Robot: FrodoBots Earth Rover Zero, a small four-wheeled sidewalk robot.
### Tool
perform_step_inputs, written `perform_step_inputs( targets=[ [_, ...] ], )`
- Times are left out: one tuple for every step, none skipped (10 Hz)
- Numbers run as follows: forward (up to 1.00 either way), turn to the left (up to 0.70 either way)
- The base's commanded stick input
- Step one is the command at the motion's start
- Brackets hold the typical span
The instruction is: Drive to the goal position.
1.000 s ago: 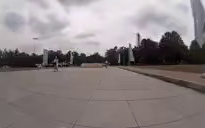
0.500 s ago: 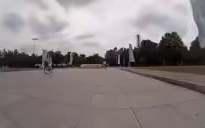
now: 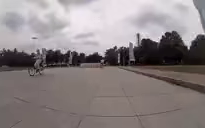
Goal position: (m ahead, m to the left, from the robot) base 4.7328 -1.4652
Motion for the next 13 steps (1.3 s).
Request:
perform_step_inputs(
  targets=[
    [0.6, 0.0],
    [0.6, 0.0],
    [0.6, 0.0],
    [0.6, 0.0],
    [0.6, 0.0],
    [0.6, 0.0],
    [0.6, 0.0],
    [0.6, 0.0],
    [0.6, 0.0],
    [0.6, 0.0],
    [0.6, 0.0],
    [0.6, 0.0],
    [0.6, 0.0]
  ],
)
